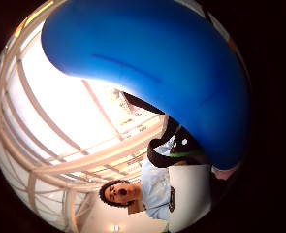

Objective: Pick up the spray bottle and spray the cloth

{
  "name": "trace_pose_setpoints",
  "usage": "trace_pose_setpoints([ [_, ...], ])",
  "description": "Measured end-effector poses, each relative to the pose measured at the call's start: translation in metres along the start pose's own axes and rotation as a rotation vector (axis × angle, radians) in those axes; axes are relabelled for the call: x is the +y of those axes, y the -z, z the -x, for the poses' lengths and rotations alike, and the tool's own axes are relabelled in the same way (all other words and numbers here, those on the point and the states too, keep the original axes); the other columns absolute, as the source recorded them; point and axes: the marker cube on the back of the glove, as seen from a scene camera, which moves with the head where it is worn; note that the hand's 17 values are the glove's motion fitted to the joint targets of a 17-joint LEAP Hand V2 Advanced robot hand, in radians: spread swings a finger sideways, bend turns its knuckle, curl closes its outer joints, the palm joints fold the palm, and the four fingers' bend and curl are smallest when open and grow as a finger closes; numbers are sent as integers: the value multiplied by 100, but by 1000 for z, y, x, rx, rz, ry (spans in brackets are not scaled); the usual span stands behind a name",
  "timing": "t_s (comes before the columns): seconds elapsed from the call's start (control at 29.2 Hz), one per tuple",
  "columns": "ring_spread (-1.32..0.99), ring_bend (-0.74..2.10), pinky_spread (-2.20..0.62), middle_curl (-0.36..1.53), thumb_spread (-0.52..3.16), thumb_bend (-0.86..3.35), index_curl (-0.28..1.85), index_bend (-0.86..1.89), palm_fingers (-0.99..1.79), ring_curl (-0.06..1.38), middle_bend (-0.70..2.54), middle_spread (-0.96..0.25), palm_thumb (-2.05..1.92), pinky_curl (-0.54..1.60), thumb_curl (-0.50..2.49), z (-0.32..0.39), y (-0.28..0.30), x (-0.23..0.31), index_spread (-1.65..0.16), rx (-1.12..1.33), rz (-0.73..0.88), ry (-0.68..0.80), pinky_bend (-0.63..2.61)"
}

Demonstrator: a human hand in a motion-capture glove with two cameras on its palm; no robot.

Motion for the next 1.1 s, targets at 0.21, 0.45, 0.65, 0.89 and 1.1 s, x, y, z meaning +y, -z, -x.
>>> trace_pose_setpoints([
  [0.21, -3, 61, 15, 50, 101, -2, 32, 12, 115, 41, 43, -7, 83, 37, 54, 10, -8, -1, -13, -20, -36, 69, 21],
  [0.45, -3, 61, 15, 51, 101, -2, 32, 12, 116, 41, 44, -7, 83, 37, 54, 40, -31, 0, -13, -49, -114, 257, 22],
  [0.65, -3, 62, 14, 50, 101, -2, 32, 12, 116, 41, 44, -6, 83, 37, 54, 79, -66, -6, -13, -90, -205, 477, 22],
  [0.89, -3, 62, 14, 50, 101, -2, 33, 13, 116, 41, 44, -7, 83, 37, 54, 119, -115, -22, -14, -127, -271, 669, 21],
  [1.1, -3, 63, 14, 50, 100, -2, 33, 12, 115, 41, 44, -7, 83, 37, 54, 144, -164, -47, -14, -182, -300, 789, 20],
])
